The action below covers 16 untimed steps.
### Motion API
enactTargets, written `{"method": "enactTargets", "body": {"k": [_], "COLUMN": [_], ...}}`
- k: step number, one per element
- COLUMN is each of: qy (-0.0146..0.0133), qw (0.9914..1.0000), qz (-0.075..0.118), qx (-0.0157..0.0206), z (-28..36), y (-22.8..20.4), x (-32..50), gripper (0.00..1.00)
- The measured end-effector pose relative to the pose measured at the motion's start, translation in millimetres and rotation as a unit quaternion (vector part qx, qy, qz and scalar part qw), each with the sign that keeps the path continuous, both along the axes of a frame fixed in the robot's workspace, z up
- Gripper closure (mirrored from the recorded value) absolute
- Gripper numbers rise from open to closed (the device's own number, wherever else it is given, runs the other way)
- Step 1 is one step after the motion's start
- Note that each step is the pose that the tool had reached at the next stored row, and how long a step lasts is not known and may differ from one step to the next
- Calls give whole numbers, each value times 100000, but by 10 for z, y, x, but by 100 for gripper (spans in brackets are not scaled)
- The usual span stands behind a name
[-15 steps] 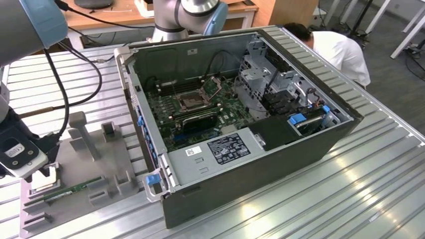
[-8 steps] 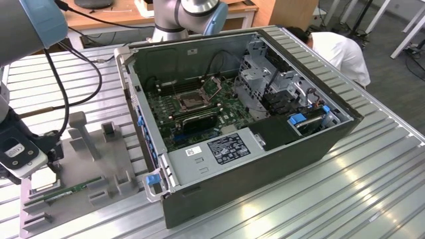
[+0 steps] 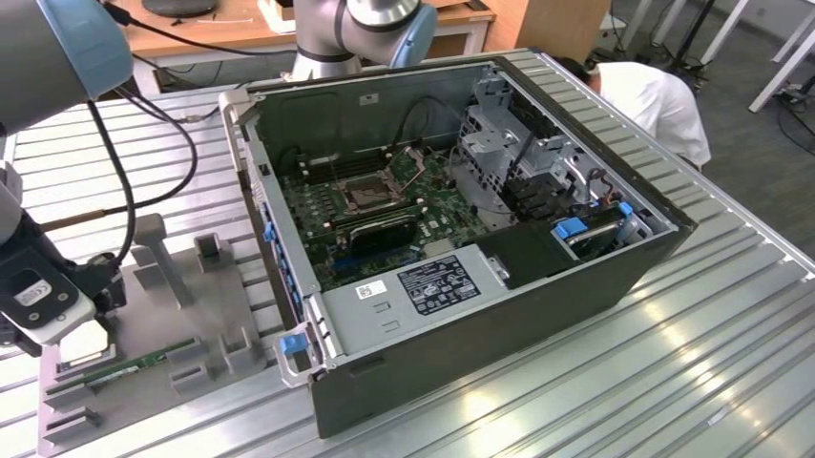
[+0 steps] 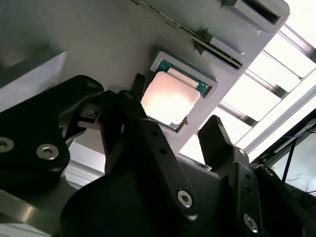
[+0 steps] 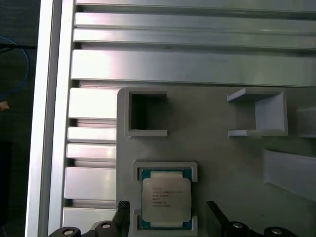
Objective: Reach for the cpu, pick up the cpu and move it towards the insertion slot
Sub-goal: 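Pick up the cpu and move it towards the insertion slot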
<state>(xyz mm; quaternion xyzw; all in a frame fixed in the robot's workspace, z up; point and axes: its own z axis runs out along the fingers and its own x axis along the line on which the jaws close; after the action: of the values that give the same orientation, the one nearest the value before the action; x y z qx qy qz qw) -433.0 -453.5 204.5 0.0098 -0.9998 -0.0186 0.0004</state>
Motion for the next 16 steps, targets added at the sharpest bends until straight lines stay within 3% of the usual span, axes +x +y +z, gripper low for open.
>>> {"method": "enactTargets", "body": {"k": [7,16], "qy": [0,4], "qw": [100000,100000], "qz": [-3,-2], "qx": [0,-3], "z": [-114,-173], "y": [0,5], "x": [0,11], "gripper": [29,29]}}
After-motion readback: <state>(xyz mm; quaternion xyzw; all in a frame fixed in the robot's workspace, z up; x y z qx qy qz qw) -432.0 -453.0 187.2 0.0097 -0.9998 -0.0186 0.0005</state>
